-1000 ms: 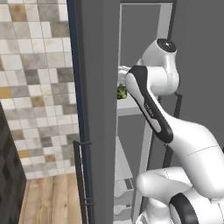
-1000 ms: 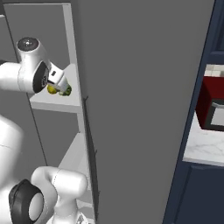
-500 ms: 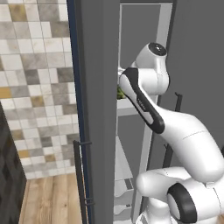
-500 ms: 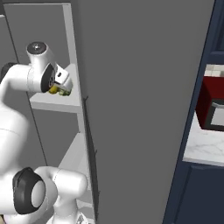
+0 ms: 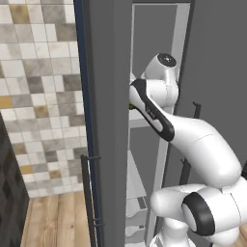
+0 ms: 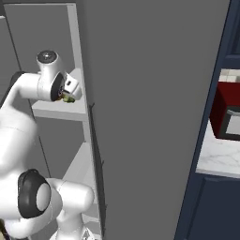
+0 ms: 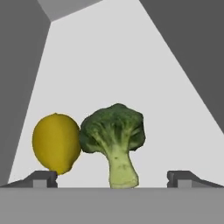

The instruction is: Take the lemon and broccoli out of the freezer and place them in the tupperware container on the counter. Then put the tupperware containing the vegetables back in the freezer.

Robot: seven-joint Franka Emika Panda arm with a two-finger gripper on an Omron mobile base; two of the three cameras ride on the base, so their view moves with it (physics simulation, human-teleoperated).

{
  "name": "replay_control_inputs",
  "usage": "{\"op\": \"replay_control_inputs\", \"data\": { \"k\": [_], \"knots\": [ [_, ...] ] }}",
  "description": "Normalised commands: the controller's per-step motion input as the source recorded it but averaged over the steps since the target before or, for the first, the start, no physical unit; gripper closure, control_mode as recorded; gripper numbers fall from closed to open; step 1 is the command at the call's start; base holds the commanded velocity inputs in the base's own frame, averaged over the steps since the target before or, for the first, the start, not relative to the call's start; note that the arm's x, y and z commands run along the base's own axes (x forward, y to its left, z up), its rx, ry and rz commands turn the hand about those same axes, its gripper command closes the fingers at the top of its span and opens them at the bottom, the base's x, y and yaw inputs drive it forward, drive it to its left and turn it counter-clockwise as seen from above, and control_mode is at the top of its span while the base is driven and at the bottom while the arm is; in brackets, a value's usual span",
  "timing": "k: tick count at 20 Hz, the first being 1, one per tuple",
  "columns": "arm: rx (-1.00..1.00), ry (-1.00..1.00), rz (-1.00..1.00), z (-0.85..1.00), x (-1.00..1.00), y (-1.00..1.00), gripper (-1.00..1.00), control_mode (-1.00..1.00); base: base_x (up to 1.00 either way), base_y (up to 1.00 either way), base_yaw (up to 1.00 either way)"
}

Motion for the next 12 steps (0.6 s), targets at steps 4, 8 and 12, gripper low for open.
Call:
{"op": "replay_control_inputs", "data": {
  "k": [4, 8, 12],
  "knots": [
    [0.00, 0.02, -0.01, -0.18, 0.32, 0.00, -1.00, -1.00, 0.00, 0.00, 0.00],
    [0.00, 0.03, -0.02, -0.15, 0.35, 0.00, -1.00, -1.00, 0.00, 0.00, 0.00],
    [0.00, 0.05, -0.01, -0.13, 0.38, 0.00, -1.00, -1.00, 0.00, 0.00, 0.00]
  ]
}}
